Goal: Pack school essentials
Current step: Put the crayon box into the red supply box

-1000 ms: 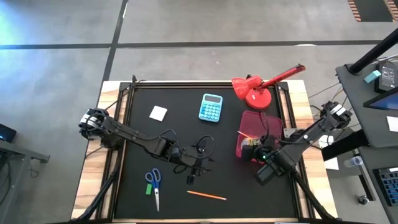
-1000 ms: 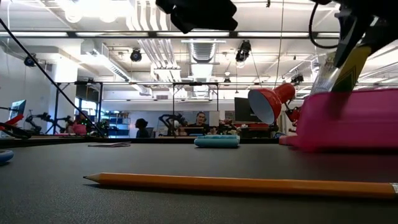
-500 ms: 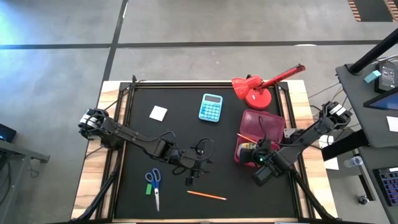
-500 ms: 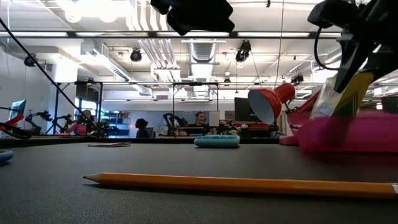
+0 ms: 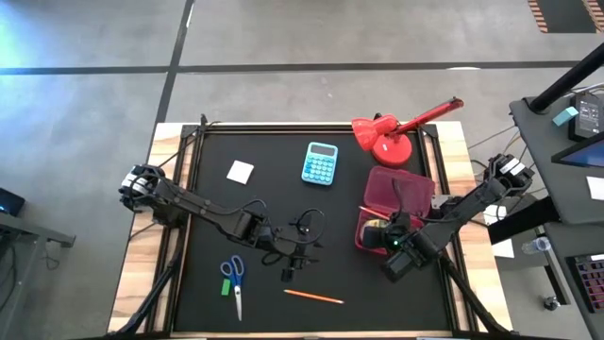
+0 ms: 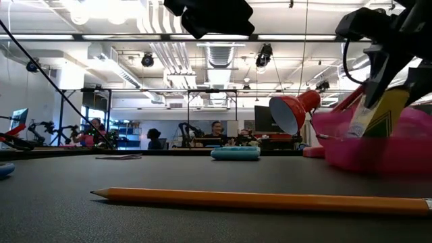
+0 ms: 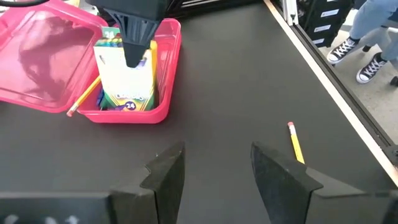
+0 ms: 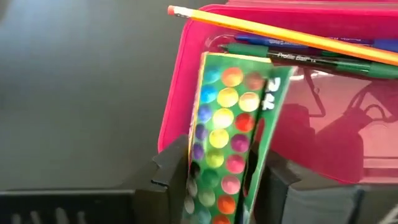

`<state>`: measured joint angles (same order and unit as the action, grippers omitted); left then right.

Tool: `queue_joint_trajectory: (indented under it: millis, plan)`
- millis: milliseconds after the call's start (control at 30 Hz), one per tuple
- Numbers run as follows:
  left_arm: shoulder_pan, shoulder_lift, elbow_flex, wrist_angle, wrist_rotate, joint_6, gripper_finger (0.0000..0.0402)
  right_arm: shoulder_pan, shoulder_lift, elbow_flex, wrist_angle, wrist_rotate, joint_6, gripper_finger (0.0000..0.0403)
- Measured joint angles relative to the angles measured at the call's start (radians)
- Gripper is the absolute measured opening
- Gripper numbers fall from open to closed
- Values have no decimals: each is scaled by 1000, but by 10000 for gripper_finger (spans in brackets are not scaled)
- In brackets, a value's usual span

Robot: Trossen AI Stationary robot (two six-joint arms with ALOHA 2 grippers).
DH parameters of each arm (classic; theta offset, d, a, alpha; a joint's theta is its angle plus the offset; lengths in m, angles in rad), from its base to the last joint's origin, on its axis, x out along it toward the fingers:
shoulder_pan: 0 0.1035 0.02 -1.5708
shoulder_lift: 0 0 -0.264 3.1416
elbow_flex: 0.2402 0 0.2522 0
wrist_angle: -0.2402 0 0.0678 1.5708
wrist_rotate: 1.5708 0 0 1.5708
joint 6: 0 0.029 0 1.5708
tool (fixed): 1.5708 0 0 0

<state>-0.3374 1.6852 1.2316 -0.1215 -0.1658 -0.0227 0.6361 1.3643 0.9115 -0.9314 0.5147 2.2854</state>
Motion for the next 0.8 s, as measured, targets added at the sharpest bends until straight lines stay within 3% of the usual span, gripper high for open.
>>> queue_joint_trajectory:
  millis: [167,400,500,700,800]
  plan:
    - [0,0,0,0,0,0,167,0,-2,0,-1,-12,-12,170]
    - [0,0,0,0,0,0,167,-2,-3,0,-74,-206,-17,231]
    - [0,0,0,0,0,0,167,-2,-6,2,-83,-220,-17,252]
    - [0,0,-1,0,0,0,167,-8,-17,18,-89,-210,-64,269]
    - [0,0,-1,0,0,0,167,-24,-15,18,-127,-294,-77,266]
